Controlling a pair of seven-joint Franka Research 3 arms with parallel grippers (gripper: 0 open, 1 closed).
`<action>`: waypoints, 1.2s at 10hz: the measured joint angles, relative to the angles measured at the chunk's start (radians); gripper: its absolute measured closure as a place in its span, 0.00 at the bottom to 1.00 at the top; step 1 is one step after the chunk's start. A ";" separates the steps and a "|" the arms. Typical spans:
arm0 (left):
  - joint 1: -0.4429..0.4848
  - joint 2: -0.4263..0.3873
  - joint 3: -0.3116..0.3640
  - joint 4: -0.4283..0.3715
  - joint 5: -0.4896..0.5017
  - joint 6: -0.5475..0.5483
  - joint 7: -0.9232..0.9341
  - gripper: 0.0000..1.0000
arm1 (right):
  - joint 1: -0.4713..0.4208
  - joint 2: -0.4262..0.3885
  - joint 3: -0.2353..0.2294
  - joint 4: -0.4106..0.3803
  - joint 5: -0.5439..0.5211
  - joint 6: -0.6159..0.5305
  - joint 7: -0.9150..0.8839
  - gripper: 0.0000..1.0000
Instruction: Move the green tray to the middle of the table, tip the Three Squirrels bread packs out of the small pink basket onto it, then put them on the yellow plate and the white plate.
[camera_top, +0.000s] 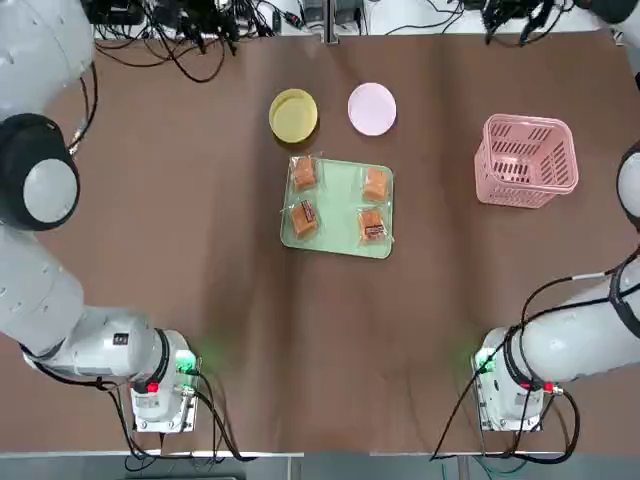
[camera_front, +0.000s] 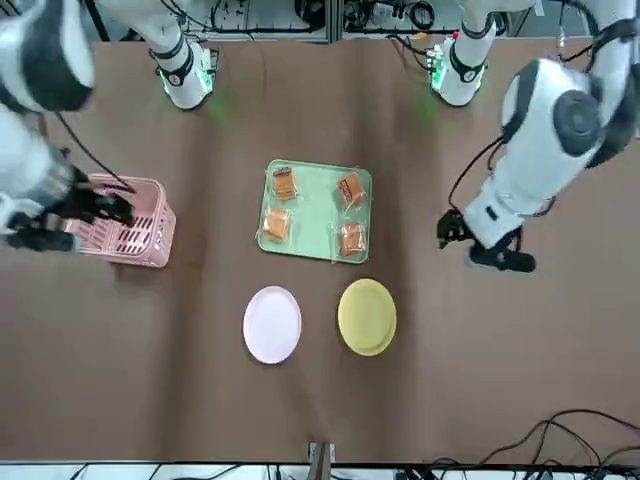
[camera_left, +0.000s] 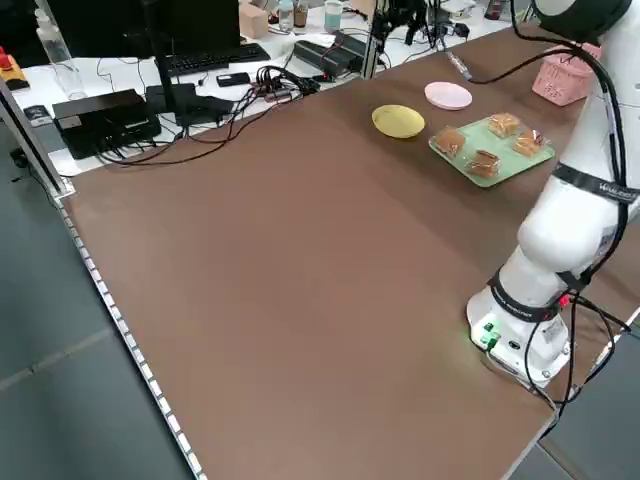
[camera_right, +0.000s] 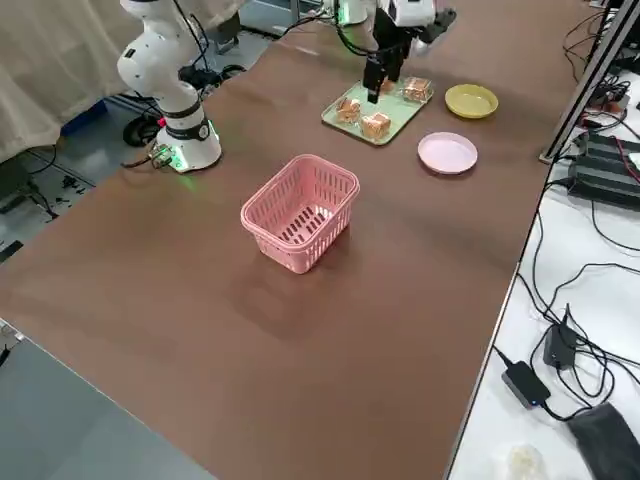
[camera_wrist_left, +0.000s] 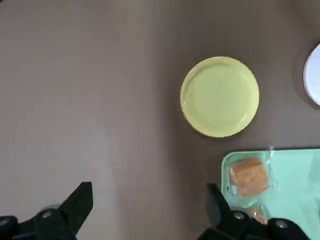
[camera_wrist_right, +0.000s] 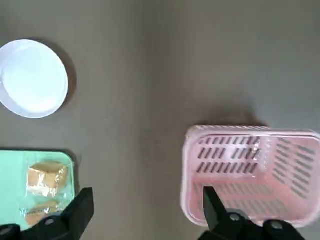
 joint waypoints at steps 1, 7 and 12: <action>-0.021 -0.002 -0.005 -0.050 0.000 0.035 -0.053 0.00 | 0.038 0.001 0.000 -0.056 0.000 0.069 0.047 0.03; -0.180 0.100 -0.028 -0.188 0.001 0.212 -0.349 0.00 | 0.291 0.153 0.003 -0.196 0.001 0.407 0.501 0.03; -0.300 0.256 -0.029 -0.193 0.047 0.354 -0.723 0.00 | 0.431 0.284 0.005 -0.328 0.001 0.728 0.772 0.02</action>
